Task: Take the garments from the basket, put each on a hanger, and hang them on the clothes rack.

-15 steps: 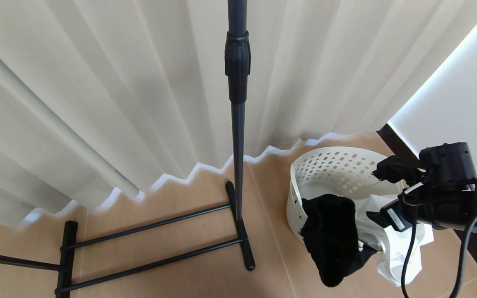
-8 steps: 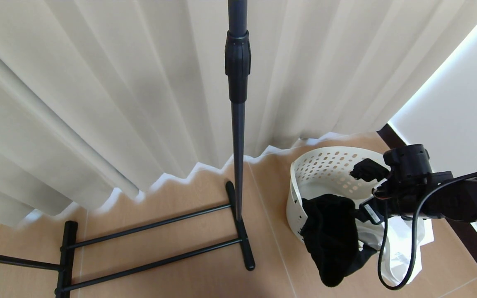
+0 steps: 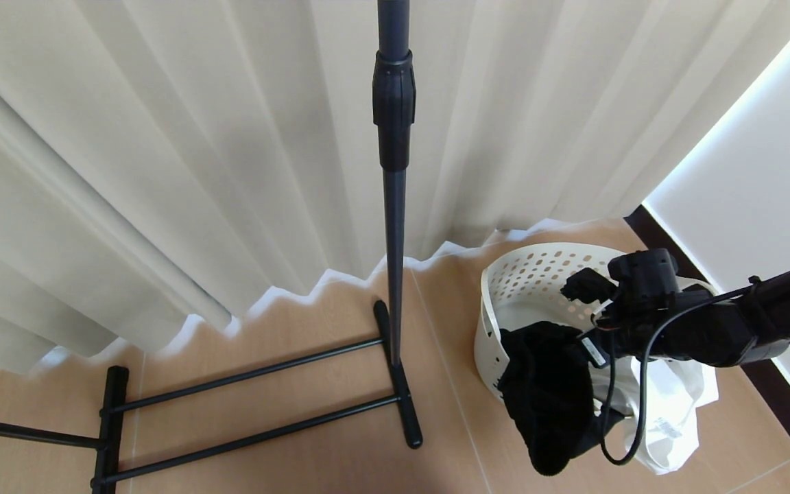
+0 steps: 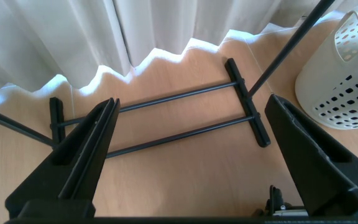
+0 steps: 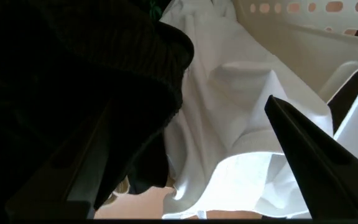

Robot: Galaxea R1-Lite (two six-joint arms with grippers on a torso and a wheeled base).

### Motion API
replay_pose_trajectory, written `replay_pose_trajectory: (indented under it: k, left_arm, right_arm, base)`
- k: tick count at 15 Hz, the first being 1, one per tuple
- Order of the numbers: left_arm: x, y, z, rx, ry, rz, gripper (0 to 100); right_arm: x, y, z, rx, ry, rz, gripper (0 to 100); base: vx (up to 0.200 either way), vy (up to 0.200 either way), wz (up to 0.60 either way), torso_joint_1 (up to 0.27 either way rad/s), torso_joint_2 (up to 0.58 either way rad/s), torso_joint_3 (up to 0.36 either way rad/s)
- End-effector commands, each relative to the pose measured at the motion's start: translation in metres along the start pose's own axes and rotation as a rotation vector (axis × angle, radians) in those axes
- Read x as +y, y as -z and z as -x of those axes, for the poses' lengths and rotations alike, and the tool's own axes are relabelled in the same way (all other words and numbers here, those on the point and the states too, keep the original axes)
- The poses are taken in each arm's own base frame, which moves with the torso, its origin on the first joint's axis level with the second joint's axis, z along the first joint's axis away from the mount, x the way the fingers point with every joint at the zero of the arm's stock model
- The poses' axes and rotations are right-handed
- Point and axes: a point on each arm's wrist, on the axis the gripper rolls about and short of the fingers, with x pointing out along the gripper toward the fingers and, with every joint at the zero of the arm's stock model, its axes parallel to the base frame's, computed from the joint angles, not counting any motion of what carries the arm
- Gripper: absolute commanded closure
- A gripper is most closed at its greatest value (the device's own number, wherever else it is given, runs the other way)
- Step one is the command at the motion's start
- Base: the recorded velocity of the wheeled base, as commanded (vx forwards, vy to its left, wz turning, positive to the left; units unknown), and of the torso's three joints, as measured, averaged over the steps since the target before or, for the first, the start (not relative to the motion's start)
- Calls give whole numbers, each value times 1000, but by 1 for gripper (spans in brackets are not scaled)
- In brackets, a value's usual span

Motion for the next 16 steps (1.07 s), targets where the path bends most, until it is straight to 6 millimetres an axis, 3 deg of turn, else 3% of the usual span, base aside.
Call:
replay_pose_trajectory:
  k: [1,6,10,11,16]
  left_arm:
    - [0,0,0,0,0,1,0]
    - [0,0,0,0,0,1,0]
    - [0,0,0,0,0,1,0]
    - [0,0,0,0,0,2,0]
    - [0,0,0,0,0,4,0]
  right_arm:
    - [3,-3,-14,9,-4,17,0]
    - [5,-12,-33,0,-1,105,0]
    - [3,-20,-38,-21,10,123,0]
    - [3,-20,-38,-23,11,122,100]
    - [1,-16,-32,-20,11,107,100]
  base:
    - [0,0,0,0,0,0]
    - [0,0,0,0,0,0]
    - [0,0,0,0,0,0]
    - [0,0,0,0,0,0]
    - [0,0,0,0,0,0]
